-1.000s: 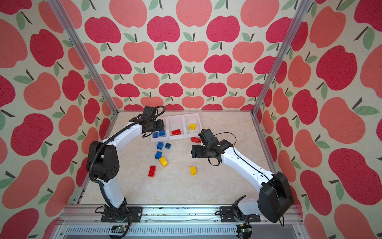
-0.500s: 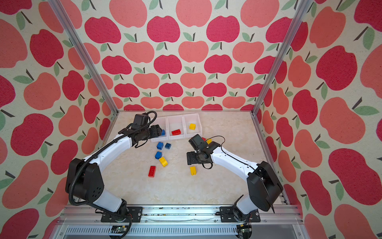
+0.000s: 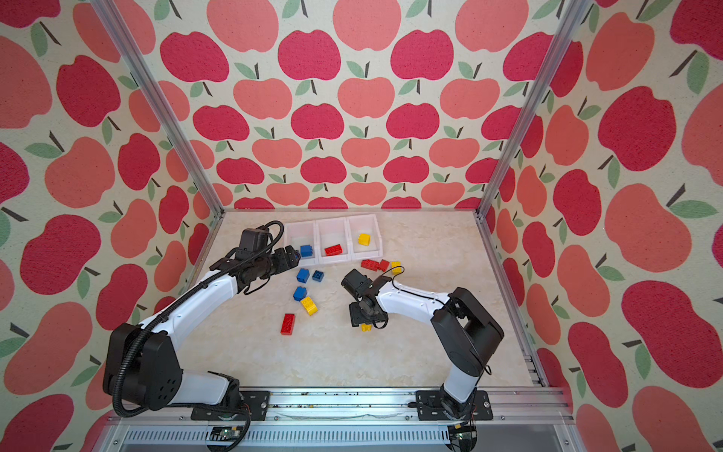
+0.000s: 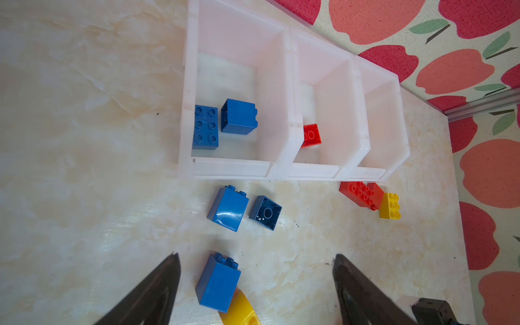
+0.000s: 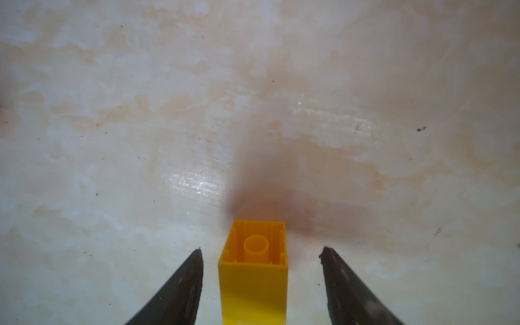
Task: Sort the legos into containers by color
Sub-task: Pick up the lego from the center of the table.
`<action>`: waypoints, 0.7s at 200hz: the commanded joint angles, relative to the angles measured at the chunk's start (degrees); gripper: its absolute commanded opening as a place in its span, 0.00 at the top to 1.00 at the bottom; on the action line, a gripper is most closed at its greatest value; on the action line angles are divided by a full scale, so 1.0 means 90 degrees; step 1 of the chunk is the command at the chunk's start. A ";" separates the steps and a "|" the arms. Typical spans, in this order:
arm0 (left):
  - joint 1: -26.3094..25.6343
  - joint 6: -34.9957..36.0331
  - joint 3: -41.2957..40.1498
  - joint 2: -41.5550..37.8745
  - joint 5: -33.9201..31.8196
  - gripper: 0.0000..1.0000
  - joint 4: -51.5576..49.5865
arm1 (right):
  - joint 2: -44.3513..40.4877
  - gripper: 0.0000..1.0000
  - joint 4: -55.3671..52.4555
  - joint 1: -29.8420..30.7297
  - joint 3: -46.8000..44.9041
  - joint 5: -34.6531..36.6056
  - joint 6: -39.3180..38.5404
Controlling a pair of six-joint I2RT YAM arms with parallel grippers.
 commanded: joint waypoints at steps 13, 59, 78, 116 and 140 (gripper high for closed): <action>0.0099 -0.0078 -0.0203 -0.0276 0.0197 0.10 0.0098 | 0.0176 0.41 -0.0251 0.0105 0.0066 0.0207 0.0179; 0.0143 -0.0113 -0.0289 -0.0352 0.0236 0.09 0.0127 | 0.0219 0.56 -0.0312 0.0144 0.0064 0.0296 0.0244; 0.0158 -0.0121 -0.0308 -0.0368 0.0230 0.08 0.0134 | 0.0204 0.62 -0.0323 0.0154 0.0055 0.0304 0.0266; 0.0182 -0.0147 -0.0364 -0.0419 0.0242 0.05 0.0135 | 0.0098 0.68 -0.0386 0.0173 0.0079 0.0325 0.0294; 0.0201 -0.0152 -0.0393 -0.0439 0.0253 0.04 0.0140 | -0.0056 0.69 -0.0500 0.0169 0.0195 0.0402 0.0254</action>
